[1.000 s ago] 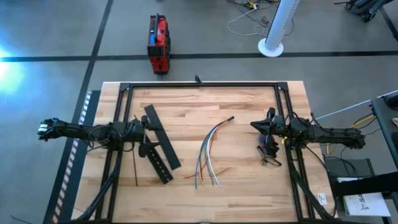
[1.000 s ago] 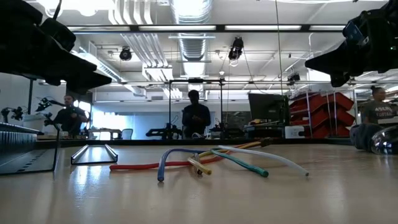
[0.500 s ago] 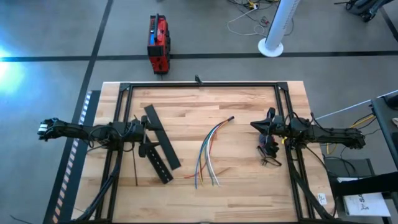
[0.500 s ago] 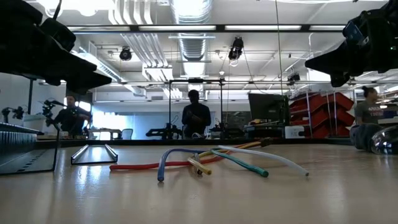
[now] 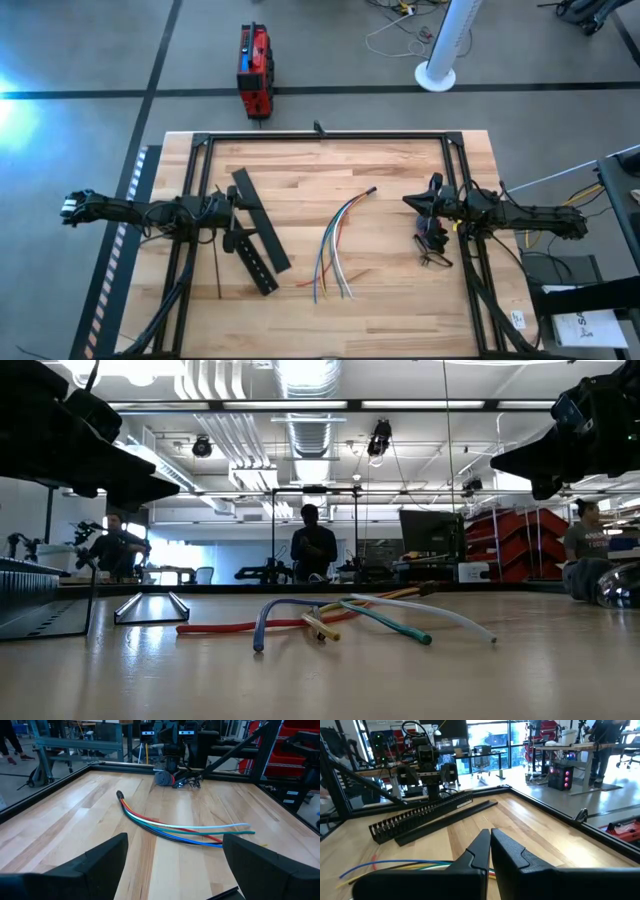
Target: Ziptie cables
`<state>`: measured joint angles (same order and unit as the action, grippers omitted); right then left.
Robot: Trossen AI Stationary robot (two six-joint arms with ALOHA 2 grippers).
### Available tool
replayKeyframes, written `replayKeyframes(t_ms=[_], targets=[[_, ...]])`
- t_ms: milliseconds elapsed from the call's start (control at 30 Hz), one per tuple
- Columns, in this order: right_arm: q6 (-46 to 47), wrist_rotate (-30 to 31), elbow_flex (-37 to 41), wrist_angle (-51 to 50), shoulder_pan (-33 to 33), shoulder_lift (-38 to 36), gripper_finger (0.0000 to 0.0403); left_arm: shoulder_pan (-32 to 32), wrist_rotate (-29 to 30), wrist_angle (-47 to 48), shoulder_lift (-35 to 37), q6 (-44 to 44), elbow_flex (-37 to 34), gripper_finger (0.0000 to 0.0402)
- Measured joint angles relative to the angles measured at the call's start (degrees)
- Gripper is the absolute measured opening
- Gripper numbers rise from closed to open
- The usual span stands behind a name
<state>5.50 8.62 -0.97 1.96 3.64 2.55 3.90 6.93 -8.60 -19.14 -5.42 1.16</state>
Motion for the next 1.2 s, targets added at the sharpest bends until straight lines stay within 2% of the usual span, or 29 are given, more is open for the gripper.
replayKeyframes(t_ms=[900, 1200], targets=[[-0.06, 0.00, 0.02, 0.08, 0.00, -0.01, 0.0002, 0.02, -0.01, 0.00, 0.00, 0.01, 0.01, 0.0311], [1.28, 0.43, 0.11, 14.85, 0.00, 0.00, 0.0002, 0.02, 0.01, 0.00, -0.02, -0.01, 0.01, 0.0311]])
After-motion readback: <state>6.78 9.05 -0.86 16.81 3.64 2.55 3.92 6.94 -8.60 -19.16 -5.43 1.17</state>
